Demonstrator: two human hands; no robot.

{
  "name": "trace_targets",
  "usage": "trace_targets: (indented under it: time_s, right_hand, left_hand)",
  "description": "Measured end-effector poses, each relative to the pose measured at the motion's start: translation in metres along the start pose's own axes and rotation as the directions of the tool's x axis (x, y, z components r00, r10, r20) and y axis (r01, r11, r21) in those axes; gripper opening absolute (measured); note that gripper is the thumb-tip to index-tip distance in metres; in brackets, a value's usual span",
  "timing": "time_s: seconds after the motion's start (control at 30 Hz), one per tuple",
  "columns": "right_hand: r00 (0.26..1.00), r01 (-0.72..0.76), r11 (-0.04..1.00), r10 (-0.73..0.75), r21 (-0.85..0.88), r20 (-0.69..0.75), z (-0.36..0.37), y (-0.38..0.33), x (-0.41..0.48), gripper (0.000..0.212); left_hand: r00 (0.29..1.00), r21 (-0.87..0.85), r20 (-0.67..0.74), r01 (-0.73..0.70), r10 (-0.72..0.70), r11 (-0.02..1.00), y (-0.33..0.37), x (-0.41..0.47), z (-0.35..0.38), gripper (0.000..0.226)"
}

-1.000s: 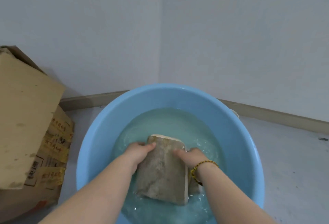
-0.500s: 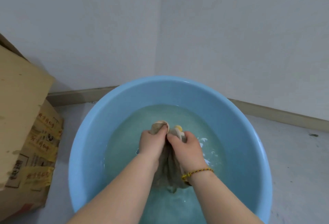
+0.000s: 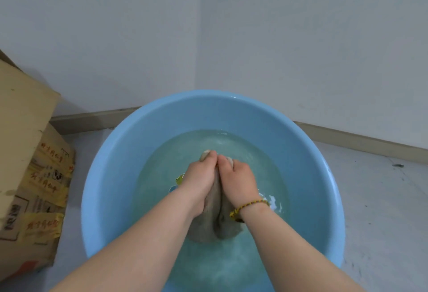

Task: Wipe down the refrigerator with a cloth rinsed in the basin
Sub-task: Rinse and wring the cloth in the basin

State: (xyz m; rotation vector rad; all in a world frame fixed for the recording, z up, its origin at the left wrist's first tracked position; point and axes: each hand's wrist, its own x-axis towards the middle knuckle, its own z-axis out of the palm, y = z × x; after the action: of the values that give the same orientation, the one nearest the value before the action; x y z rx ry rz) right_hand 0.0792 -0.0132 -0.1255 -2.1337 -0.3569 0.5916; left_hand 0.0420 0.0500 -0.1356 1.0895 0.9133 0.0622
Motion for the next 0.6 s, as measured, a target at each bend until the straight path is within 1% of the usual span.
trace_targets:
  time_s: [0.07,0.1,0.17,0.2,0.27,0.33,0.37,0.4,0.47,0.5,0.57,0.6]
  right_hand:
    - [0.997,-0.061,0.998,0.060,-0.012,-0.043,-0.004,-0.002,0.011,0.037]
    - [0.994,-0.073,0.997,0.075,0.027,-0.077,-0.009,-0.005,0.013,0.032]
    - [0.991,-0.022,0.987,0.043,0.160,-0.127,-0.024,-0.013,0.015,0.026]
    - [0.992,0.030,0.978,-0.004,0.205,-0.127,-0.035,-0.017,0.013,0.023]
    - [0.988,0.150,0.965,-0.138,0.213,-0.069,-0.058,-0.023,0.008,0.019]
    - [0.959,0.274,0.952,-0.281,0.139,0.027,-0.073,-0.022,0.002,0.015]
    - [0.941,0.322,0.944,-0.327,0.066,0.086,-0.076,-0.019,-0.002,0.009]
    - [0.922,0.367,0.930,-0.360,-0.030,0.140,-0.076,-0.016,-0.005,0.002]
    - [0.890,0.439,0.872,-0.389,-0.218,0.238,-0.070,0.001,-0.007,0.010]
    - [0.882,0.445,0.845,-0.355,-0.297,0.310,-0.066,0.010,-0.008,0.016]
    - [0.873,0.407,0.798,-0.198,-0.444,0.445,-0.057,0.021,-0.011,0.033]
    - [0.878,0.358,0.799,-0.112,-0.483,0.465,-0.056,0.023,-0.010,0.037]
  left_hand:
    - [0.998,0.022,0.064,-0.022,0.020,1.000,0.007,-0.005,0.000,0.029]
    - [0.995,0.011,0.083,-0.058,0.057,0.998,0.014,-0.008,-0.001,0.026]
    - [0.985,-0.036,0.113,-0.130,0.134,0.991,0.032,-0.010,-0.007,0.023]
    - [0.977,-0.054,0.113,-0.175,0.180,0.983,0.042,-0.013,-0.012,0.019]
    - [0.948,-0.037,0.104,-0.298,0.300,0.954,0.061,-0.018,-0.026,0.004]
    - [0.909,0.043,0.145,-0.399,0.390,0.916,0.067,-0.018,-0.041,0.020]
    - [0.894,0.126,0.195,-0.430,0.403,0.894,0.066,-0.018,-0.047,0.028]
    - [0.886,0.218,0.245,-0.445,0.393,0.869,0.064,-0.021,-0.052,0.031]
    - [0.894,0.408,0.318,-0.430,0.316,0.806,0.055,-0.023,-0.060,0.031]
    - [0.906,0.512,0.336,-0.405,0.257,0.757,0.050,-0.023,-0.063,0.028]
    - [0.933,0.714,0.340,-0.339,0.120,0.612,0.044,-0.024,-0.069,0.026]
    - [0.943,0.776,0.328,-0.301,0.052,0.554,0.043,-0.025,-0.072,0.028]
